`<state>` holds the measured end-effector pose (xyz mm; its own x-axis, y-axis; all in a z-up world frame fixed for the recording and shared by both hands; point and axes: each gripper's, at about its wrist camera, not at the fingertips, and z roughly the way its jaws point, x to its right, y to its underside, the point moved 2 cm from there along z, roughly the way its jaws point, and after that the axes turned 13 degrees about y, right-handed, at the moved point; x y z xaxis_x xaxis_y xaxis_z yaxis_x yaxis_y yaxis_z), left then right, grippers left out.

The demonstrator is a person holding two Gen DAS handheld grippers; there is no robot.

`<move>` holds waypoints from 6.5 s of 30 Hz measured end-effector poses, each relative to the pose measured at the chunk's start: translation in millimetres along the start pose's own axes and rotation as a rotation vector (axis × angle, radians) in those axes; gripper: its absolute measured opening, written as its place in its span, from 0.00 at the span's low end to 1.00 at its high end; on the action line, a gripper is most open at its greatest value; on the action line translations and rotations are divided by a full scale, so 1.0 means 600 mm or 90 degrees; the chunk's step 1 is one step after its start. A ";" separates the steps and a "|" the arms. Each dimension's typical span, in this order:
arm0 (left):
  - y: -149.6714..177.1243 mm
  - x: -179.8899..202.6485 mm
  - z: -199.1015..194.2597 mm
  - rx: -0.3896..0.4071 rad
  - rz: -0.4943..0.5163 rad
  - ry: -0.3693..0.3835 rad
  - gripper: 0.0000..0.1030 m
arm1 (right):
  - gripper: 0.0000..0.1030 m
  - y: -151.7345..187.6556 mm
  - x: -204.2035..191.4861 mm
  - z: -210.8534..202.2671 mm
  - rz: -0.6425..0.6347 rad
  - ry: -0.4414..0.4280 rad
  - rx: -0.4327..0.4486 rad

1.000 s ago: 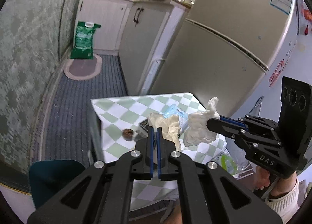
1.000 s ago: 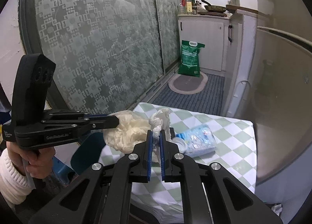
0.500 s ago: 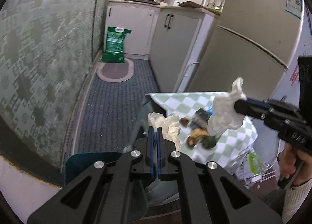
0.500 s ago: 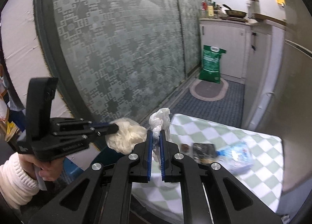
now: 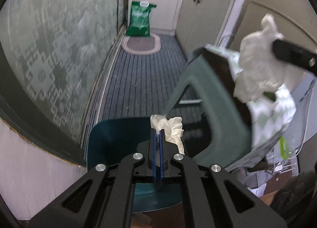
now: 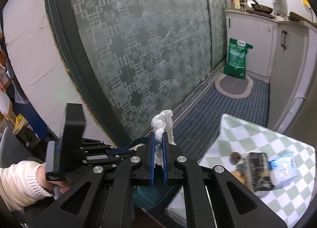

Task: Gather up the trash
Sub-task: 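Carry tissues in both grippers over the teal trash bin, then open both grippers to drop the tissues into the bin, then move both tools back over the table, then grasp the green nut shell with the left gripper while the right grasps the white cap, then carry the shell and cap in both grippers over the trash bin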

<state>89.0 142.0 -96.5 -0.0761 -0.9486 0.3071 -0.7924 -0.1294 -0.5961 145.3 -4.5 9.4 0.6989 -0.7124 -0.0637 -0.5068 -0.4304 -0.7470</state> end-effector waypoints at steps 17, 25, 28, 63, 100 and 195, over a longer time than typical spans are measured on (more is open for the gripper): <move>0.088 -0.130 0.083 -0.113 -0.095 -0.028 0.04 | 0.07 0.032 -0.075 0.127 -0.007 -0.012 -0.117; 0.111 -0.165 0.106 -0.148 -0.118 -0.049 0.18 | 0.07 0.046 -0.101 0.166 -0.021 -0.010 -0.151; 0.102 -0.169 0.089 -0.127 -0.125 -0.053 0.44 | 0.07 0.056 -0.109 0.184 -0.030 -0.005 -0.164; -0.014 -0.057 -0.164 0.156 -0.033 -0.036 0.22 | 0.62 0.219 -0.163 0.361 -0.163 0.097 -0.320; -0.092 0.128 -0.212 0.240 0.041 0.085 0.40 | 0.49 0.036 0.102 -0.044 0.042 0.129 0.025; -0.113 0.251 -0.010 0.099 0.085 0.099 0.20 | 0.30 0.081 0.303 -0.003 0.296 0.097 -0.008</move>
<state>127.7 9.6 -5.2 -0.2763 -0.9059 0.3210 -0.6668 -0.0598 -0.7428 246.7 -155.7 -37.2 0.3157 -0.9032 -0.2909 -0.7545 -0.0531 -0.6541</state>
